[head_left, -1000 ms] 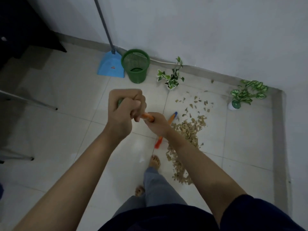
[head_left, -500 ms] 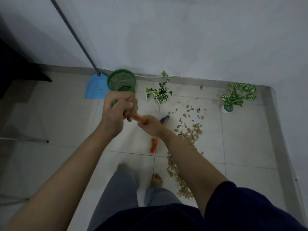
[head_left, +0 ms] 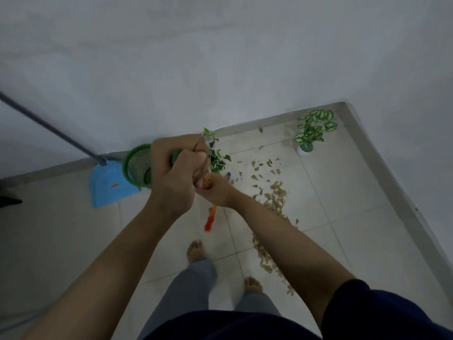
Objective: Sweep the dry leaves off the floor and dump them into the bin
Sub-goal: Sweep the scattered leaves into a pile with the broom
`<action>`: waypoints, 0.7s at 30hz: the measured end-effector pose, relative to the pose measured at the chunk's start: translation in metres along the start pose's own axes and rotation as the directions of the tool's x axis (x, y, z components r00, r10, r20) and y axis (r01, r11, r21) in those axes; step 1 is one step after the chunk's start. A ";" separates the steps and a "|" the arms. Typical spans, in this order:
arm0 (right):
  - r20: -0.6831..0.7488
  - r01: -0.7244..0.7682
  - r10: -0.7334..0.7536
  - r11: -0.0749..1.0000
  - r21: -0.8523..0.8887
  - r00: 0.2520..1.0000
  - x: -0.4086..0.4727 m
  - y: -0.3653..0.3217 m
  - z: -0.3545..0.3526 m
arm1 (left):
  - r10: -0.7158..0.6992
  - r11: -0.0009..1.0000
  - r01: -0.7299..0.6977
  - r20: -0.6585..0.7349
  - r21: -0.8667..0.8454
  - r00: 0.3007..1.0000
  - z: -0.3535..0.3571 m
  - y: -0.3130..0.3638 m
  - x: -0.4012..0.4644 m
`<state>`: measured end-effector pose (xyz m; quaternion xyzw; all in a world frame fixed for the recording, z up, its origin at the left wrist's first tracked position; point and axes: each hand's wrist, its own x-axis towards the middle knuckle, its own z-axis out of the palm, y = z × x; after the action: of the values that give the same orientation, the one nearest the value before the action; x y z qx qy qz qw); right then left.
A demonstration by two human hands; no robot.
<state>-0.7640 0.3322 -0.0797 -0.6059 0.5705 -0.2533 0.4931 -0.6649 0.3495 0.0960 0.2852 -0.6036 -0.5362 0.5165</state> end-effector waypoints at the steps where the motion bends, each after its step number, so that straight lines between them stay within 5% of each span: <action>1: -0.014 -0.020 0.020 1.000 -0.006 1.000 0.005 0.003 0.001 | -0.015 1.000 0.014 0.022 0.011 1.000 -0.003 -0.007 0.002; 8: -0.125 -0.255 0.244 0.963 -0.085 0.962 0.004 0.015 -0.007 | -0.124 0.988 0.136 0.145 -0.075 0.982 -0.033 -0.046 0.016; 21: -0.566 -0.202 0.188 0.979 0.039 0.802 0.049 -0.029 -0.102 | 0.065 0.985 0.039 0.562 -0.171 0.824 -0.004 -0.020 0.160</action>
<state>-0.8289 0.2503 -0.0274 -0.4471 0.7533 -0.3632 0.3175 -0.7142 0.1992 0.1277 0.0632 -0.6820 -0.6438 0.3411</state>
